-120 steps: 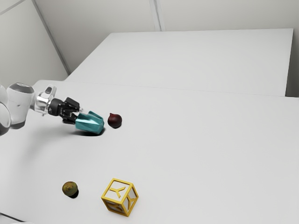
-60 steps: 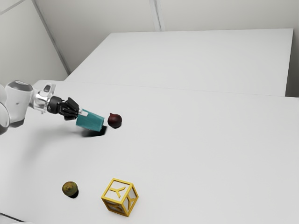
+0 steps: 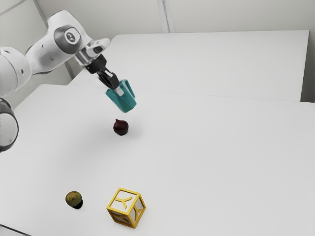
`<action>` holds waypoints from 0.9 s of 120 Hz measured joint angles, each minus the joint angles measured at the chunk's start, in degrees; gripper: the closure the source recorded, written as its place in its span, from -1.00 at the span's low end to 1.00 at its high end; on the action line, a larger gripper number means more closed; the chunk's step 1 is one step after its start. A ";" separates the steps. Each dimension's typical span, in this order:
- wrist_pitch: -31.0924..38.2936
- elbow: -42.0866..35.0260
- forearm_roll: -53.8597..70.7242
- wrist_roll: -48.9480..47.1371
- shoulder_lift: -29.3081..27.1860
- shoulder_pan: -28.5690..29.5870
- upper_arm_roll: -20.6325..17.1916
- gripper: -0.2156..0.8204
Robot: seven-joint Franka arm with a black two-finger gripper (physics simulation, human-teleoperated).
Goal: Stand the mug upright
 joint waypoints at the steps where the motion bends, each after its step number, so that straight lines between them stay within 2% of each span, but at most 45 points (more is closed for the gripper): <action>1: 0.51 -0.02 1.13 -0.23 0.19 -0.33 -0.36 0.93; 9: 4.38 -0.46 8.23 -2.09 1.66 -2.67 -1.92 0.93; 23: 9.56 -1.60 16.11 -5.94 3.43 -4.58 -2.55 0.93; 59: 16.92 -4.22 21.84 -14.88 4.83 -6.11 -3.79 0.93; 70: 18.00 -6.63 22.21 -17.16 3.29 -6.57 -4.13 0.93; 86: 19.31 -15.03 22.39 -20.13 -1.67 -6.84 -4.26 0.93; 108: 21.45 -19.10 22.31 -23.67 -2.63 -7.30 -4.52 0.93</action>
